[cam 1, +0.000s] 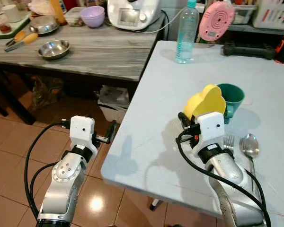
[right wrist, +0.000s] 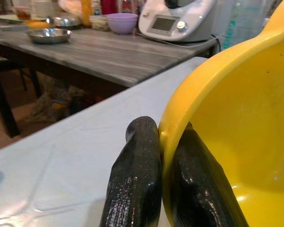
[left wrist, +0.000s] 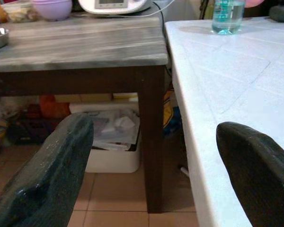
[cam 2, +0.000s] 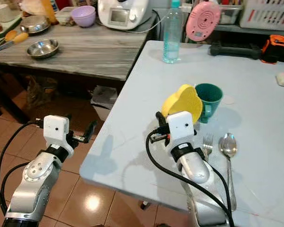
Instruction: Setting the table
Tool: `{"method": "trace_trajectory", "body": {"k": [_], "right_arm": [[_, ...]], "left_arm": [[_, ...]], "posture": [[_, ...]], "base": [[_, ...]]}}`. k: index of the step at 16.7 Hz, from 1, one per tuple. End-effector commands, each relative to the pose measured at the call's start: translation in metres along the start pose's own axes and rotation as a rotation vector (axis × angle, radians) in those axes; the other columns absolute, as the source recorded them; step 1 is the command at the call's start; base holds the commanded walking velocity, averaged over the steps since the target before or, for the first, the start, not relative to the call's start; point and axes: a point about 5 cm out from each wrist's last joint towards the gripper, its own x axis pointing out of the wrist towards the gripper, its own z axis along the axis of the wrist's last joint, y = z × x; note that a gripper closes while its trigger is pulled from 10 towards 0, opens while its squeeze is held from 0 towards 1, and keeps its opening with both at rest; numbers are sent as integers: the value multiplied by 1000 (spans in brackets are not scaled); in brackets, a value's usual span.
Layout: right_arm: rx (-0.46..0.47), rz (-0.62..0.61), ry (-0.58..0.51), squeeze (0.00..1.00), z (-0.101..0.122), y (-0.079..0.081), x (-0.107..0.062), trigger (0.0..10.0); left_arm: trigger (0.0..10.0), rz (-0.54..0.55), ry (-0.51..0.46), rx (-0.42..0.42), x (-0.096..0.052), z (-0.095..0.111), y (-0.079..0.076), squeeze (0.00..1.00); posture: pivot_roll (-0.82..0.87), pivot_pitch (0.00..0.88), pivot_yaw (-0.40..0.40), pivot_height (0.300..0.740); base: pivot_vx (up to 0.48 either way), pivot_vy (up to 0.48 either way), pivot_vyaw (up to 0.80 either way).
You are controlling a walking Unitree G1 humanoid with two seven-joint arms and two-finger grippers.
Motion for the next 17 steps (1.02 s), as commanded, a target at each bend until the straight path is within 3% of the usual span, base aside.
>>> {"method": "trace_trajectory", "body": {"k": [1, 5, 17], "right_arm": [[4, 0, -10, 0, 3, 1, -1, 10000], [5, -1, -10, 0, 3, 1, 0, 10000], [2, 5, -13, 0, 3, 1, 1, 10000]], "left_arm": [[10000, 8, 31, 7, -1, -5, 4, 0], [10000, 10, 35, 6, -1, -5, 4, 0], [10000, 18, 49, 3, -2, -6, 4, 0]], "posture": [[-63, 86, 83, 740], [-62, 86, 82, 740], [-57, 87, 78, 740]], "base": [[0, 0, 0], [0, 0, 0], [-267, 0, 0]]}}
